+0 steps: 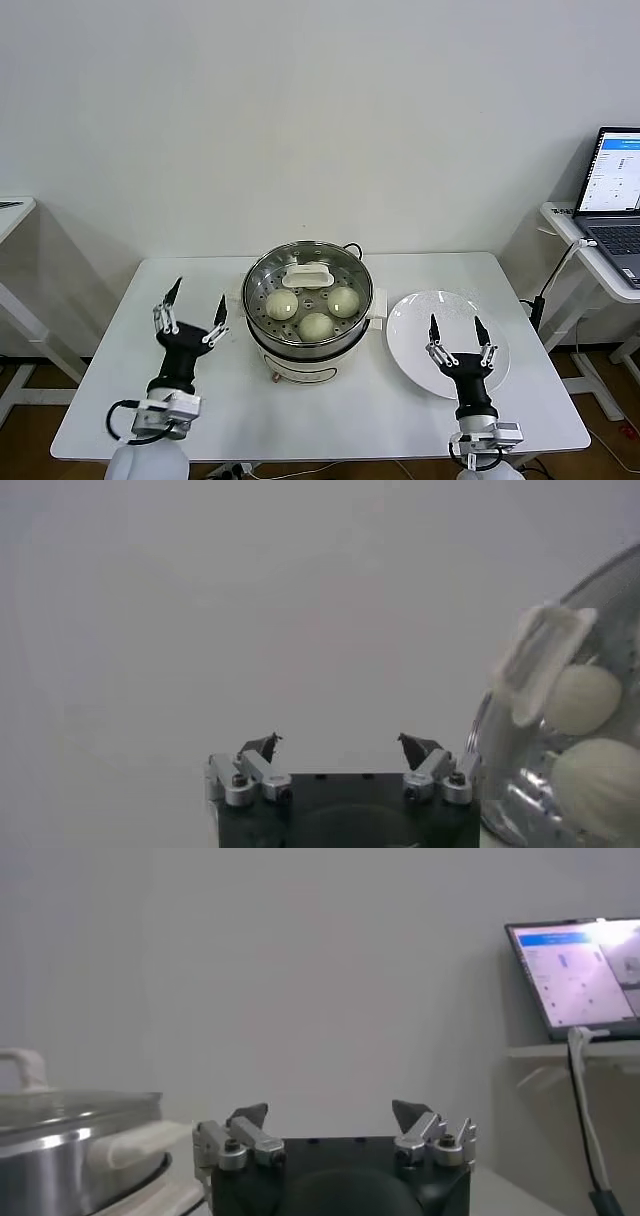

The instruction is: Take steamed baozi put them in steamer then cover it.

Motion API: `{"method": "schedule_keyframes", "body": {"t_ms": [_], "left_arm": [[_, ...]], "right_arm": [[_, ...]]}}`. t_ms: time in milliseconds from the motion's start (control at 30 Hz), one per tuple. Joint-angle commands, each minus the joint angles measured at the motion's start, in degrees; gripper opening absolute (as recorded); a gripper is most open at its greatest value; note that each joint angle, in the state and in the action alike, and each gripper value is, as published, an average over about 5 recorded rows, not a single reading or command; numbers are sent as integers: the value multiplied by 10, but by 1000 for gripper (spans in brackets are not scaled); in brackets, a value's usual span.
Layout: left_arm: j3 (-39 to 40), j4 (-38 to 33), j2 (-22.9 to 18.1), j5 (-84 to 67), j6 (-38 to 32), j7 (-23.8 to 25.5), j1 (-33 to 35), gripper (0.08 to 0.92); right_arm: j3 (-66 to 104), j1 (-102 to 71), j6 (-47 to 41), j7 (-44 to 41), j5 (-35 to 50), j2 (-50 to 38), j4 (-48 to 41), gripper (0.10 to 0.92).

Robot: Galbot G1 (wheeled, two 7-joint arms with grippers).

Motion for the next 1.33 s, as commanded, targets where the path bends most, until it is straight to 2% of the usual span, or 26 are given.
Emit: {"method": "schedule_keyframes", "body": {"t_ms": [33, 1333], "left_arm": [[-99, 59, -43, -192, -108, 24, 53, 823], [-96, 73, -40, -197, -109, 40, 58, 823]], "right_arm": [[10, -5, -47, 2, -11, -4, 45, 823], [14, -5, -74, 7, -34, -1, 35, 823]]}}
